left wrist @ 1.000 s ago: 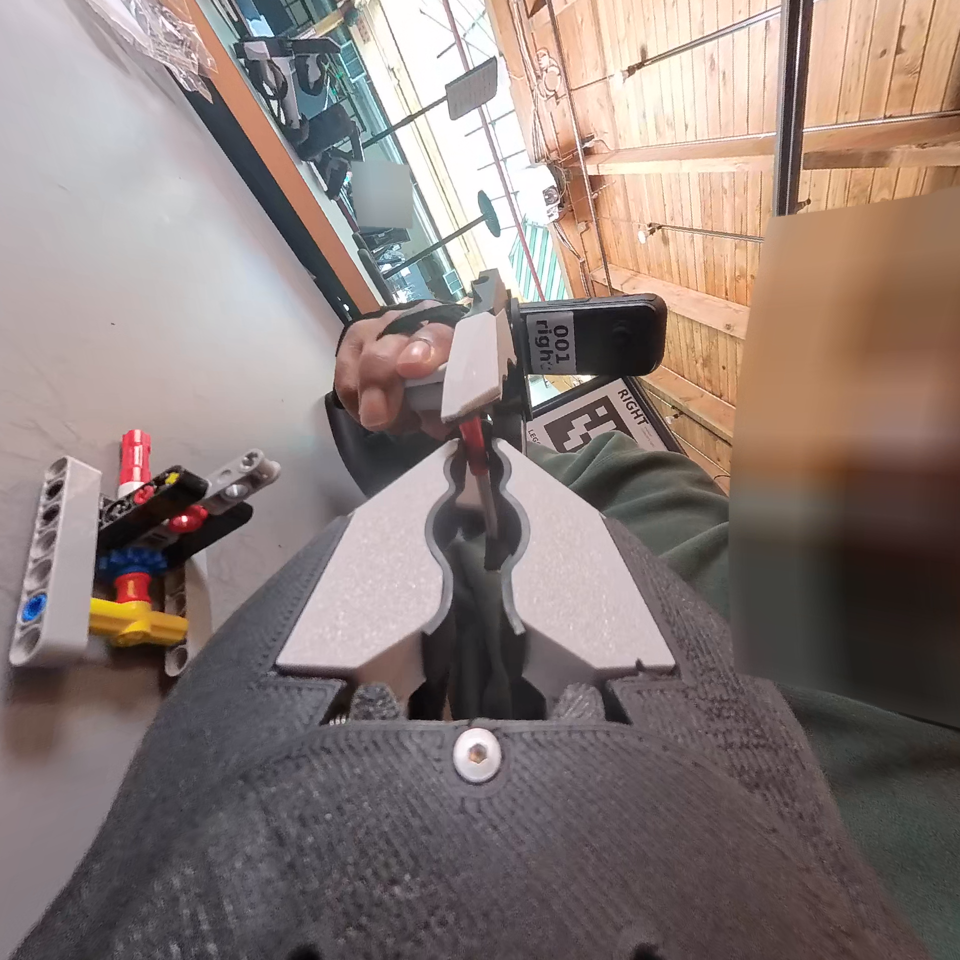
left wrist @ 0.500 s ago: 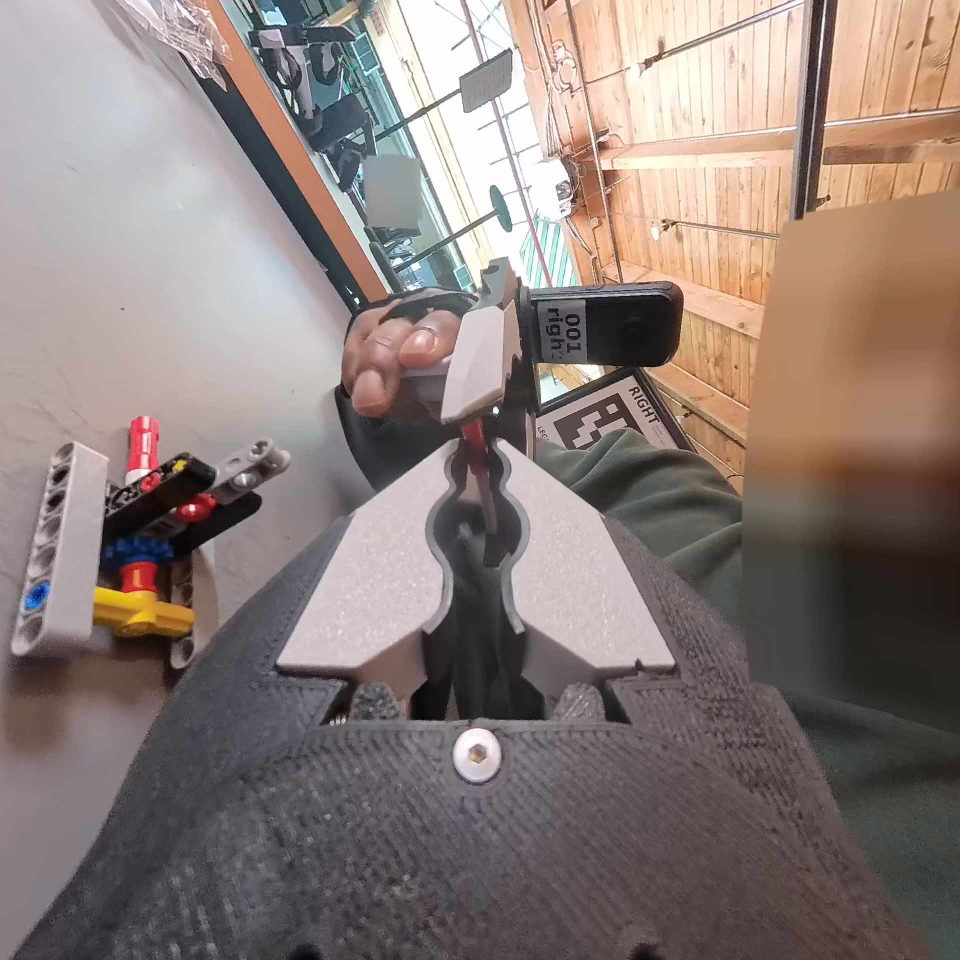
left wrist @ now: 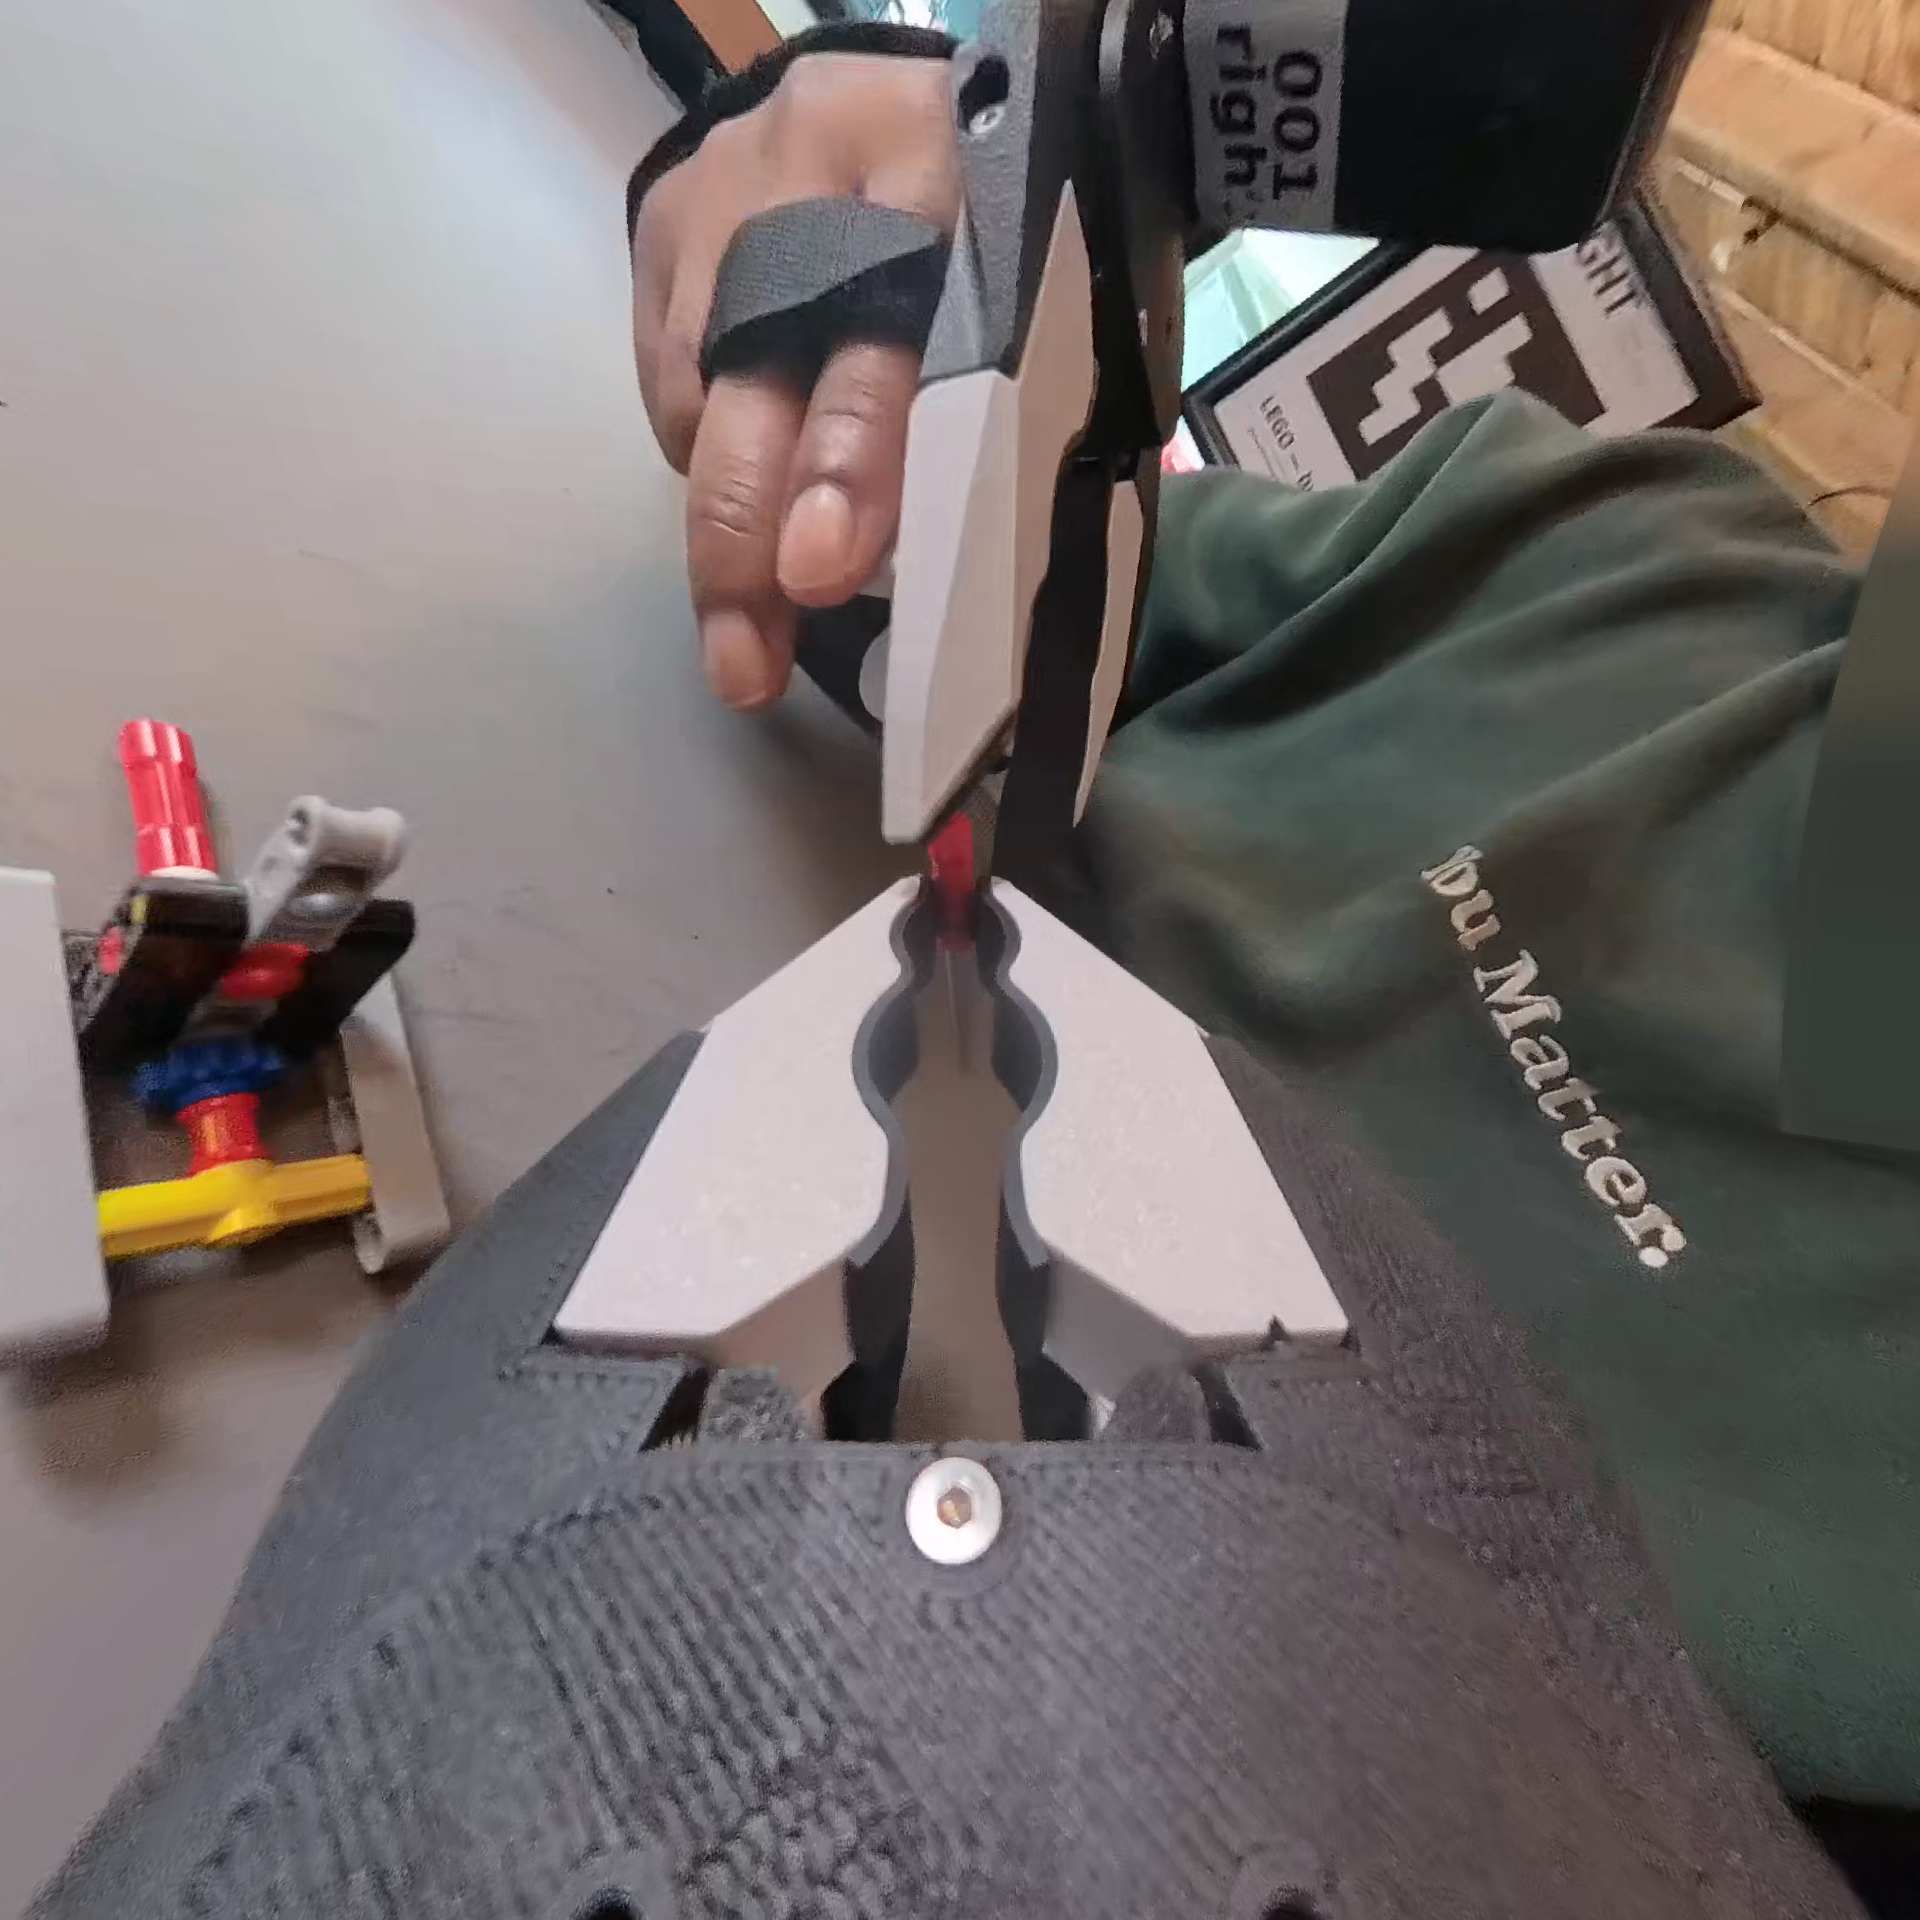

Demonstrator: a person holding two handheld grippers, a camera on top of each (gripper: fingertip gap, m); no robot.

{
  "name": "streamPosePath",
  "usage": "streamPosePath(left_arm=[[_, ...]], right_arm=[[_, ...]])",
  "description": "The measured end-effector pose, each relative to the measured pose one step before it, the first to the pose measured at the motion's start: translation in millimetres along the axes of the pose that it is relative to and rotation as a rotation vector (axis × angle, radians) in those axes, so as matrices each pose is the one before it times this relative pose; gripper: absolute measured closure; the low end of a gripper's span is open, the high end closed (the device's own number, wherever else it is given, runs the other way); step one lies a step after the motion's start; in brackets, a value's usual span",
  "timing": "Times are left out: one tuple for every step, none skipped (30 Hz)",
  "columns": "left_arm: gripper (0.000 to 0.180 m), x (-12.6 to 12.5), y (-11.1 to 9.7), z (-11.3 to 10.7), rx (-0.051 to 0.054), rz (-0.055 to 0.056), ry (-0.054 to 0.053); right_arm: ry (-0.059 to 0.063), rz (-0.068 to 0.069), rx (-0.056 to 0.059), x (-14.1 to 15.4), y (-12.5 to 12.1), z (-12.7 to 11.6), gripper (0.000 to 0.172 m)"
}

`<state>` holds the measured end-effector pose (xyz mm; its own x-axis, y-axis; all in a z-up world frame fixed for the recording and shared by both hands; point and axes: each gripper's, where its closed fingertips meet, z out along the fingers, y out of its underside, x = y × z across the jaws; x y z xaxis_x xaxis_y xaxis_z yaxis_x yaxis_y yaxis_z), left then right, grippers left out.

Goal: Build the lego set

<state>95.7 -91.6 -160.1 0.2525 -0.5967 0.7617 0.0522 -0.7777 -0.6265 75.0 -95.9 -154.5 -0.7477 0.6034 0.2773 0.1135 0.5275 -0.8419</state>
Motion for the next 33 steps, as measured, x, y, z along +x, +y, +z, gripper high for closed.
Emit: streamPosePath(left_arm=[[0.175,1.38,2.31,1.87,-0.0134,0.0075,0.0039],[0.175,1.81,1.11,0.99,-0.0055,0.0044,0.0081],[0.175,2.01,1.03,0.37,-0.0046,0.0037,0.01],[0.175,2.44,1.39,0.48,-0.0079,0.003,0.0137],[0.175,2.44,2.01,0.73,-0.012,0.0028,0.0145],[0.175,2.74,2.98,1.0,-0.0179,0.0007,0.0185],[0.175,3.91,3.98,1.25,-0.0223,-0.0024,0.0288],[0.175,3.71,2.93,1.15,-0.0147,-0.004,0.0295],[0.175,1.52,1.17,0.63,-0.0053,-0.0044,0.0132],[0.175,0.12,1.32,0.54,-0.0088,-0.0013,0.003],[0.175,1.24,1.73,0.88,-0.0125,0.003,0.0075],[0.175,1.5,1.22,1.07,-0.0083,0.0028,0.008],[0.175,0.7,0.37,0.62,-0.0035,0.0004,0.003],[0.175,0.33,0.3,0.03,-0.0012,-0.0013,0.0017],[0.175,0.06,0.17,-0.43,0.0004,-0.002,0.0014],[0.176,-0.38,0.08,-0.53,0.0015,-0.0028,-0.0004],[0.176,-0.7,0.33,-0.42,-0.0003,-0.0038,-0.0008],[0.176,0.32,0.75,-0.02,-0.0029,-0.0028,0.0052],[0.175,0.46,0.71,0.18,-0.0027,-0.0019,0.0056],[0.175,-0.17,0.21,0.07,-0.0006,-0.0004,-0.0013],[0.175,-0.72,-1.02,-0.86,0.0069,0.0021,-0.006],[0.175,-1.04,-3.83,-2.69,0.0235,0.0072,-0.0126],[0.175,-2.21,-6.7,-4.79,0.0403,0.0155,-0.0249],[0.174,-3.04,-8.52,-6.22,0.0479,0.0266,-0.0358],[0.169,-3.78,-9.04,-6.82,0.0466,0.0427,-0.0471],[0.165,-5.7,-8.73,-6.92,0.0406,0.057,-0.0656],[0.165,-8.26,-7.75,-6.65,0.0308,0.0652,-0.0848],[0.167,-10.0,-6.86,-5.81,0.0233,0.0708,-0.0945],[0.167,-7.64,-6.65,-4.74,0.0248,0.0724,-0.0795],[0.167,-3.93,-6.04,-3.33,0.0234,0.0628,-0.0558],[0.17,-3.73,-4.11,-2.0,0.0133,0.0493,-0.05],[0.171,-3.28,-2.0,-1.0,0.0035,0.0437,-0.0448],[0.174,-0.92,-0.64,-0.24,-0.0027,0.0407,-0.0273]], right_arm=[[-0.0181,-0.0067,-0.0041,-4.17,-0.37,0.57,0.14],[-0.0155,-0.0072,-0.0015,-3.68,-0.68,0.09,0.145],[-0.0022,-0.0094,0.0047,-1.8,-1.83,-0.11,0.145],[-0.0061,-0.0083,0.0025,-2.09,-1.58,0.0,0.146],[-0.0127,-0.0015,-0.0017,-2.73,-1.26,0.18,0.146],[-0.0186,0.0036,-0.0031,-3.28,-0.71,0.45,0.147],[-0.0208,0.0063,-0.0068,-3.43,0.38,0.19,0.152],[-0.0125,0.0043,-0.0063,-2.12,1.22,0.55,0.153],[-0.0023,0.0011,0.0039,-0.51,0.1,0.74,0.153],[-0.0022,0.0024,0.0127,-0.29,-1.28,0.53,0.158],[-0.0025,0.0037,0.0093,-0.11,-1.29,0.45,0.165],[-0.0088,0.0025,0.0075,-1.21,-1.26,0.36,0.165],[-0.0025,0.0021,0.0026,-0.18,-0.43,0.24,0.165],[0.0113,0.0004,0.0045,1.72,-0.45,0.27,0.163],[0.0119,-0.0045,0.0065,1.54,-0.48,0.28,0.16],[-0.0045,0.0004,0.005,-0.75,-0.41,0.19,0.16],[-0.0127,0.0057,0.014,-1.81,-1.86,0.29,0.161],[-0.006,0.0022,0.0125,-0.82,-1.52,0.29,0.163],[-0.0051,0.0007,0.0064,-0.64,-0.35,0.34,0.164],[-0.009,0.01,0.0043,-0.6,0.02,0.16,0.165],[0.0014,0.0183,0.0051,1.56,0.05,-0.43,0.165],[0.0195,0.0202,0.0155,4.99,-0.56,-1.79,0.165],[0.034,0.0169,0.0181,7.56,-0.3,-3.55,0.166],[0.0506,0.0168,0.0197,10.59,-0.67,-4.74,0.166],[0.0737,0.02,0.0255,14.96,-1.46,-5.65,0.166],[0.0486,0.0254,0.0252,11.79,-1.54,-5.21,0.166],[0.0429,0.0303,0.0301,10.76,-2.67,-4.45,0.166],[0.0391,0.0324,0.0371,9.42,-4.04,-3.28,0.166],[0.019,0.0336,0.0237,5.69,-2.46,-1.56,0.166],[0.0154,0.0253,0.0134,4.34,-0.79,-0.19,0.167],[0.0185,0.018,0.0099,4.21,0.08,0.31,0.167],[0.0074,0.017,0.0068,2.4,0.59,0.39,0.167],[0.0005,0.0205,0.0062,1.34,0.45,0.14,0.167]])
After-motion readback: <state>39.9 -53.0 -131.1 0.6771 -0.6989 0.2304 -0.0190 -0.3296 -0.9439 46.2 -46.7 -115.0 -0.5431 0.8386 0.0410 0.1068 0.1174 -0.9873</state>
